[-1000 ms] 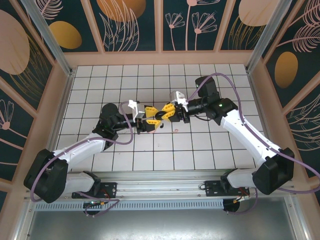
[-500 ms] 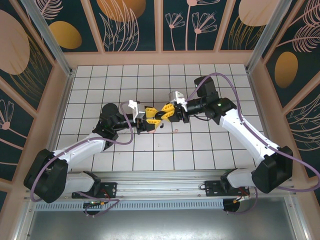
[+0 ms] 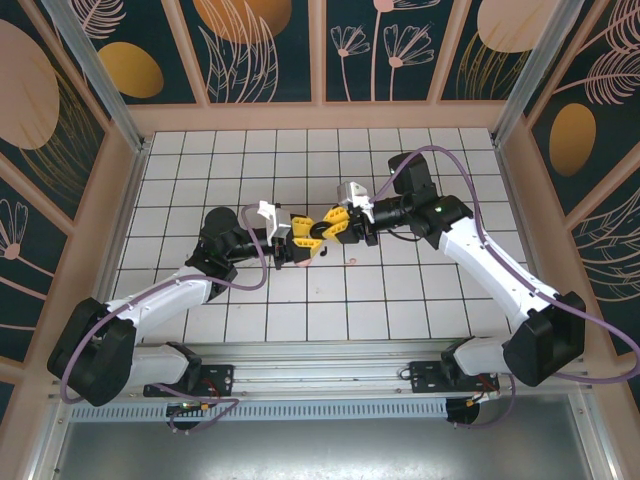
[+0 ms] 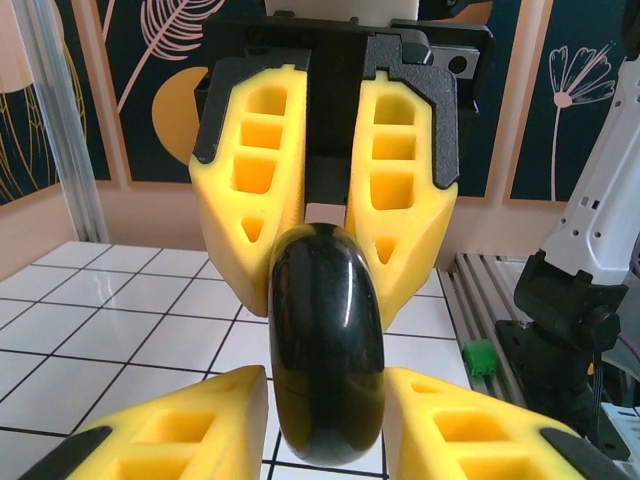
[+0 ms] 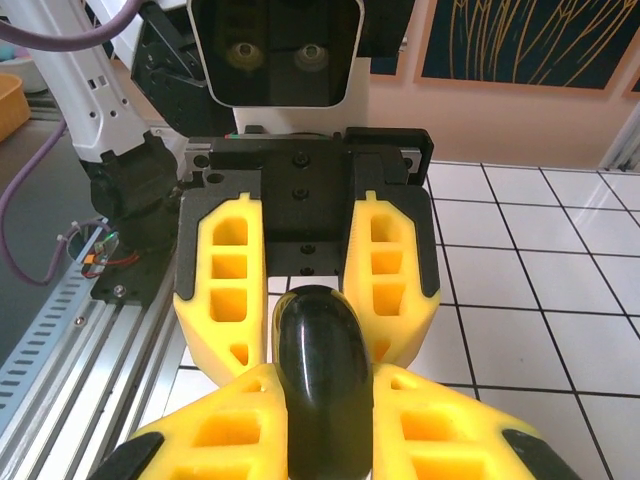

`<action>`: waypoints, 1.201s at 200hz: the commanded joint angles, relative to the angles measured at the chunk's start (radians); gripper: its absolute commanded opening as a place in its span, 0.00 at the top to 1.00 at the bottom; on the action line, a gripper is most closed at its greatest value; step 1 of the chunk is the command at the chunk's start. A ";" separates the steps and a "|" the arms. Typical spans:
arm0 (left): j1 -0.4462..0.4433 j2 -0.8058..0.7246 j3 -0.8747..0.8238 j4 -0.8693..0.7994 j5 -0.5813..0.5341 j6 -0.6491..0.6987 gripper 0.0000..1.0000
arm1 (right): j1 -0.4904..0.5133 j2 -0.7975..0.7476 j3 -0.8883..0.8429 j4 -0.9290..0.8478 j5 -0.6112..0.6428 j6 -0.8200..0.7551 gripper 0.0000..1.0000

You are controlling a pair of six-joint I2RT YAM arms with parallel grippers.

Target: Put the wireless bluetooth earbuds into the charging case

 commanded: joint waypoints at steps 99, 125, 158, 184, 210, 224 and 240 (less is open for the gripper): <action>-0.005 -0.016 0.041 -0.087 -0.014 0.077 0.79 | 0.020 -0.016 -0.045 0.130 0.018 0.098 0.64; -0.011 -0.013 0.043 -0.126 -0.027 0.119 0.81 | 0.020 -0.039 -0.061 0.197 0.026 0.149 0.63; -0.018 -0.008 0.047 -0.156 -0.038 0.144 0.82 | -0.022 -0.053 -0.069 0.232 0.078 0.191 0.62; -0.022 -0.010 0.048 -0.157 -0.036 0.146 0.82 | -0.024 -0.054 -0.083 0.262 0.184 0.233 0.62; -0.022 -0.011 0.046 -0.158 -0.041 0.146 0.82 | -0.031 -0.054 -0.088 0.274 0.227 0.261 0.62; -0.023 -0.008 0.047 -0.157 -0.050 0.144 0.82 | -0.033 -0.063 -0.087 0.270 0.222 0.262 0.62; -0.022 -0.007 0.045 -0.156 -0.054 0.135 0.82 | -0.037 -0.083 -0.100 0.281 0.212 0.263 0.62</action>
